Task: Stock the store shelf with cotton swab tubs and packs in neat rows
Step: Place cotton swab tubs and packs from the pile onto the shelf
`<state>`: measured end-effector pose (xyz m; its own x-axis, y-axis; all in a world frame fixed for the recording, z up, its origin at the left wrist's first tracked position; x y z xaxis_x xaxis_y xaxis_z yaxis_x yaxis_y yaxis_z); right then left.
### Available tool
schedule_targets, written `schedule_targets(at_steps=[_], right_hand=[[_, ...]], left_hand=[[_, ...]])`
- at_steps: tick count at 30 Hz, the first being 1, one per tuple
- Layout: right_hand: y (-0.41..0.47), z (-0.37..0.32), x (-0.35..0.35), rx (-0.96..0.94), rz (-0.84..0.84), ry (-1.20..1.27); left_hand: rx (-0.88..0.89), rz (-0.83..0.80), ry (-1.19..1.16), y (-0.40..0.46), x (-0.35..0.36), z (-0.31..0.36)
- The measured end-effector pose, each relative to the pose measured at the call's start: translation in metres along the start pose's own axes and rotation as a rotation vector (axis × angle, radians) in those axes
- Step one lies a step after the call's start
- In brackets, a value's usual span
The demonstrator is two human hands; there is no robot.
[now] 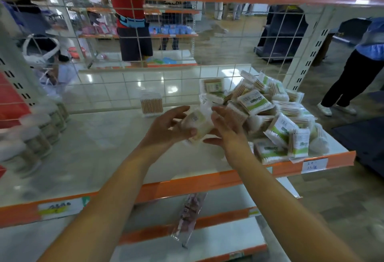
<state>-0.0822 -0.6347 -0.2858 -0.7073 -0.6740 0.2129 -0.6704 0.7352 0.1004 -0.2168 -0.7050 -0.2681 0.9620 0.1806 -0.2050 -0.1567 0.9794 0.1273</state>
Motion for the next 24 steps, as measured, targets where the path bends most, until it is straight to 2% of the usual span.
schedule_targets(at_steps=[11,16,18,20,22,24], right_hand=[[0.001,0.045,0.107,0.177,-0.263,0.0],[-0.001,0.054,0.14,0.135,-0.225,0.243],[0.0,0.06,0.154,0.12,-0.208,0.4],[0.002,0.064,0.17,0.111,-0.196,0.532],[0.001,0.064,0.179,0.092,-0.167,0.583],[-0.002,0.065,0.189,0.089,-0.137,0.533]], left_hand=[[0.09,0.01,-0.066,-0.044,-0.081,0.025],[0.105,0.094,-0.198,-0.065,-0.109,0.01],[0.13,0.091,-0.417,-0.073,-0.114,-0.003],[0.157,0.013,-0.608,-0.081,-0.114,-0.014],[0.153,-0.011,-0.661,-0.089,-0.115,-0.021],[0.135,0.046,-0.637,-0.099,-0.127,-0.03]])
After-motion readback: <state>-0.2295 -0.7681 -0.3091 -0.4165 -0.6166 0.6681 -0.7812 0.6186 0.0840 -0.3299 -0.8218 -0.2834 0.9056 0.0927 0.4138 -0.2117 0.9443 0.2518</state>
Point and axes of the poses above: each hand's wrist, its own y-axis towards the middle knuckle, its own x-axis out of the palm, z = x × y, the point moved 10 cm from there along y, towards the middle knuckle, and after that the axes turned 12 degrees about -z, right-handed, at the moved point
